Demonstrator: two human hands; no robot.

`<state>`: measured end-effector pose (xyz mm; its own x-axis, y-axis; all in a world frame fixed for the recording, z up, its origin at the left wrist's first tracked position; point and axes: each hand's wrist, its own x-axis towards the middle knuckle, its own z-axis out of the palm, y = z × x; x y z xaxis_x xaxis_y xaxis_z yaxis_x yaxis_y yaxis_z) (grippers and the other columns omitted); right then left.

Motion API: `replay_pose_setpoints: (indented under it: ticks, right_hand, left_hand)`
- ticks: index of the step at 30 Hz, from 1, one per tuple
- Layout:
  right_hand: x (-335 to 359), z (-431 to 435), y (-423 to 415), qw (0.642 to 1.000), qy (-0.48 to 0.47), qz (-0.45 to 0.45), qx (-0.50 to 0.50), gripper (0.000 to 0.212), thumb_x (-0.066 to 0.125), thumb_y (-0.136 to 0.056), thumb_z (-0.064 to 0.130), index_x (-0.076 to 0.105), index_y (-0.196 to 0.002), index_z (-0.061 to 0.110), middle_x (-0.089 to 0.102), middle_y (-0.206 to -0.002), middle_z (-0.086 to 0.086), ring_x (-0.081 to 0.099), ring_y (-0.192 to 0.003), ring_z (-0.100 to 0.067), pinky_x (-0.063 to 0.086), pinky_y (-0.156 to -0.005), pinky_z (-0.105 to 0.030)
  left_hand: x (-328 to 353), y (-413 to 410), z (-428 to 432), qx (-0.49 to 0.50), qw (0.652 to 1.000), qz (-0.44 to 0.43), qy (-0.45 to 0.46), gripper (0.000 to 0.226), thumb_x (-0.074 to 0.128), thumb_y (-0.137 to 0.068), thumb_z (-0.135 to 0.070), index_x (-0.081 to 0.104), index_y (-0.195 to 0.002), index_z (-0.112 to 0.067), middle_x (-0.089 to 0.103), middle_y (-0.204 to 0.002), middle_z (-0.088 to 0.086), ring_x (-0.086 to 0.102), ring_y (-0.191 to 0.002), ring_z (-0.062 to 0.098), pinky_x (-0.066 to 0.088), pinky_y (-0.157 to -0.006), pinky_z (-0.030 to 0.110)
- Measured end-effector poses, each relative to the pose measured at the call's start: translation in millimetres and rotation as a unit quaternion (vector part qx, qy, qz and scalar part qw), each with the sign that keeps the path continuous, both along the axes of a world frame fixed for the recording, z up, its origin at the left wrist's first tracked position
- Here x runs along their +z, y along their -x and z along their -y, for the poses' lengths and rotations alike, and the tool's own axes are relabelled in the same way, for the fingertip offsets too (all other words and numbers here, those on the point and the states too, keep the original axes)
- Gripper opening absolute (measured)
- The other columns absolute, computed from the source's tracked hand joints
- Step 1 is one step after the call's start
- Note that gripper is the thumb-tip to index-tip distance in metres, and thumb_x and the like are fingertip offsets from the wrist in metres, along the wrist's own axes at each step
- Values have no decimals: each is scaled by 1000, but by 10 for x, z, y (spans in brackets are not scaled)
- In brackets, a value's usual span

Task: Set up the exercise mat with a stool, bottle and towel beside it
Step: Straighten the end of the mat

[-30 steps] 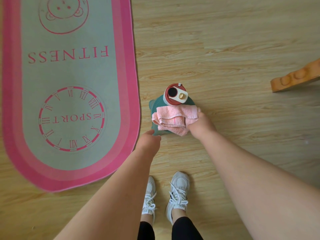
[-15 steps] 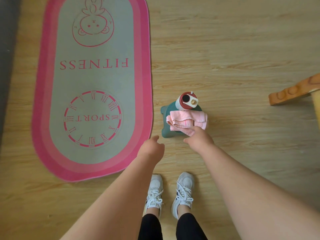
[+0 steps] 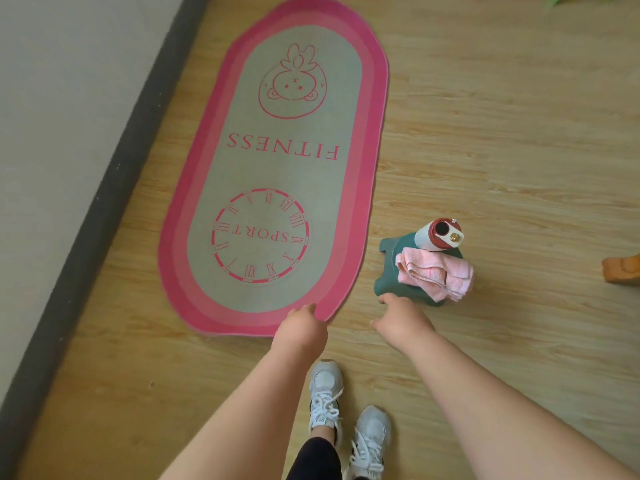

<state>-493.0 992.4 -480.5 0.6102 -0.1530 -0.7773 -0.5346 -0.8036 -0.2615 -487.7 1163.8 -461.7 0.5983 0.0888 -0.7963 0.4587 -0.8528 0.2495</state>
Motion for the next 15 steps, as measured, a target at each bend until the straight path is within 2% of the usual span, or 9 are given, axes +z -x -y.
replay_pose_setpoints:
  ticks: [5,10,15]
  right_hand:
    - [-34,-403,-30,1000,-6,-4,30,55,54,-89,21,42,-143,25,46,-143,-3,51,-123,-24,48,-89,-32]
    - [-40,-927,-115,999,-15,-1,36,55,55,-89,27,42,-142,27,50,-138,-2,57,-114,-24,45,-78,-28]
    - [-37,-1440,-163,1000,2,-1,19,59,55,-88,24,39,-145,29,44,-144,0,57,-115,-24,46,-76,-28]
  left_hand:
    - [-10,66,-287,16,1000,20,10,57,36,-94,-8,30,-149,-22,35,-152,5,42,-132,24,38,-104,34]
    - [-50,-24,-814,36,999,11,3,58,35,-94,-8,28,-149,-24,32,-153,4,44,-131,25,41,-104,38]
    - [-99,-142,-1371,10,1000,14,2,56,35,-94,-11,27,-149,-22,35,-150,9,42,-131,27,39,-102,38]
